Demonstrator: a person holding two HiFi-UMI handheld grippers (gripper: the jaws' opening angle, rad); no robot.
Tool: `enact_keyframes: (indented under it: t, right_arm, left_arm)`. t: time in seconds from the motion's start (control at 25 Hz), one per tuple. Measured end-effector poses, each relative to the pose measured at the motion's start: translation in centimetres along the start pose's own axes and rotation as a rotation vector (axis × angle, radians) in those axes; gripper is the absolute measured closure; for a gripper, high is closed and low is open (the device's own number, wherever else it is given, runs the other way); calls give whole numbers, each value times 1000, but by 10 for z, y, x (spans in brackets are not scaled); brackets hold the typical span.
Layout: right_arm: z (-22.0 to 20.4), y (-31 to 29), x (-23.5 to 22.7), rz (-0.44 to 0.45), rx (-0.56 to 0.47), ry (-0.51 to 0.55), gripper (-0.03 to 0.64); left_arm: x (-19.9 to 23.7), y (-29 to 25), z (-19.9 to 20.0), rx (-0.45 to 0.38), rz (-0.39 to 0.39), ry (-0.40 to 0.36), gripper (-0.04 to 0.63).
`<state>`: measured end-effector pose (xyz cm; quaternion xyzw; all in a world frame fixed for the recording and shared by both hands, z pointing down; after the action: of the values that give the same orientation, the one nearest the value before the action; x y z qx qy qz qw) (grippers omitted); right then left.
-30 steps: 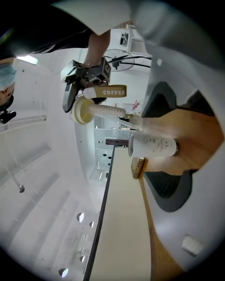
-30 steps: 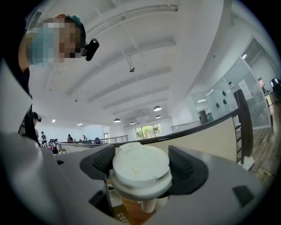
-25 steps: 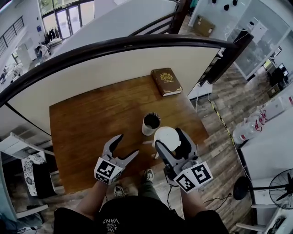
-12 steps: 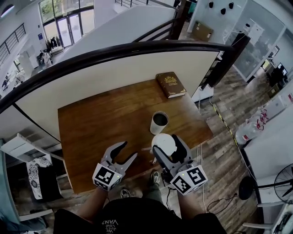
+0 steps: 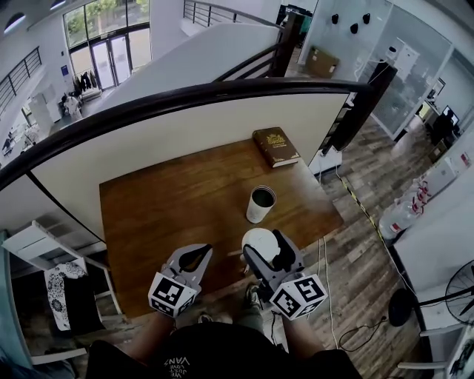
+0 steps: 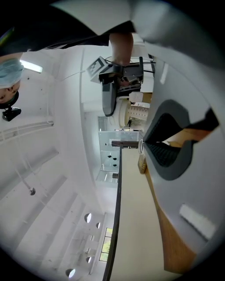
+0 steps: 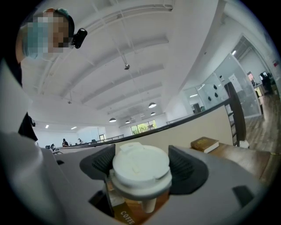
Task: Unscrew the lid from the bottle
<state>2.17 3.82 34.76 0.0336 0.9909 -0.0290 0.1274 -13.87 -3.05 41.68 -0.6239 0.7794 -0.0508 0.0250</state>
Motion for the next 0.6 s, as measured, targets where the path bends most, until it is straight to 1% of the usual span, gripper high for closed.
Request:
enact_keyframes:
  t: [0.28,0.6]
  right_arm:
    - [-24,7,10,-13,37,-26,262]
    - [-40,9,20,-5,74,-33,262]
  left_arm:
    - [-2,14,2,3,1,-4,584]
    - [-7,26,-4,19,10,5,584]
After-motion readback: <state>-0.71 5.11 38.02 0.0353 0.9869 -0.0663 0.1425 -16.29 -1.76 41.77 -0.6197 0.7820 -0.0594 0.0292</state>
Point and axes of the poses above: the fingertips, and each gripper's own axes: y backward along the fingers, x to its left, z out of its top, the point moved 5 cm from there along y, backward along the fingers, and after that the axes turned 8 degrees about -z, right-handed, at the moved point
